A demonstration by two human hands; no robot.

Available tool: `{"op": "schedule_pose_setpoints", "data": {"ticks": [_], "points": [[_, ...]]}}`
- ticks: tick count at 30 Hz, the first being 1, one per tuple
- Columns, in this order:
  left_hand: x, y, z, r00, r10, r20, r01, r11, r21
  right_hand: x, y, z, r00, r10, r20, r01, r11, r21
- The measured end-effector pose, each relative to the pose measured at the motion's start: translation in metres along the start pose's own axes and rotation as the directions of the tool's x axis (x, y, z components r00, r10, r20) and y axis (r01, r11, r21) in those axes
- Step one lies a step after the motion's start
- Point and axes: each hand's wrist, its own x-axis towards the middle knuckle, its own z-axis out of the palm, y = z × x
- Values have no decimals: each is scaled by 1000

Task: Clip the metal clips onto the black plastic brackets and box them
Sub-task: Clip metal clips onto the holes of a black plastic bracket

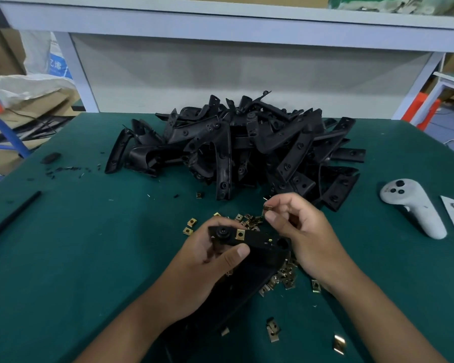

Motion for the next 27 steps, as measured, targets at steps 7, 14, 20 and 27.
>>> {"op": "schedule_pose_setpoints", "data": {"ticks": [7, 14, 20, 27], "points": [[0, 2, 1, 1000, 10, 5, -10, 1000, 8, -1, -3, -1, 999, 41, 5, -41, 980, 193], [0, 2, 1, 1000, 6, -9, -6, 1000, 19, 0, -2, -3, 996, 61, -59, -47, 974, 219], [0, 3, 2, 1000, 14, 14, -13, 999, -48, 1, 1, -3, 999, -32, -42, 31, 999, -5], [1, 3, 1, 1000, 6, 1, -6, 999, -42, 1, 4, -2, 989, -91, -117, 73, 986, -151]]}}
